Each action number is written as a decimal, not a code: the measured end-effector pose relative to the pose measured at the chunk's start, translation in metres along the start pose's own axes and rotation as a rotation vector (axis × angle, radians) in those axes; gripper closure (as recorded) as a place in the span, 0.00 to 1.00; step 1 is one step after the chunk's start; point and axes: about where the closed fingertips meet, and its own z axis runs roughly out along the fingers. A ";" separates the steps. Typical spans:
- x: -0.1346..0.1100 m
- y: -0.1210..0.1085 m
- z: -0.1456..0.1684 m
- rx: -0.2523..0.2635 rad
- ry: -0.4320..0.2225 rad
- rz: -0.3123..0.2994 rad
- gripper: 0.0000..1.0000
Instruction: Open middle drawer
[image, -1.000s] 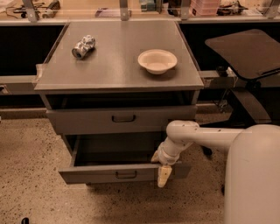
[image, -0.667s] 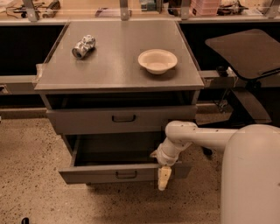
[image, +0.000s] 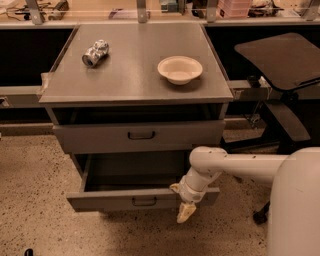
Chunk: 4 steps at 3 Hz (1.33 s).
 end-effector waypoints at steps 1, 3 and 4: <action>-0.003 0.003 -0.004 -0.006 0.001 -0.007 0.44; -0.019 0.034 0.000 -0.080 0.003 -0.026 0.44; -0.020 0.036 -0.001 -0.083 0.003 -0.027 0.44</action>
Offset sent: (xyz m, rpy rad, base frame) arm -0.0950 0.0039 0.0221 -0.0424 0.1228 0.1529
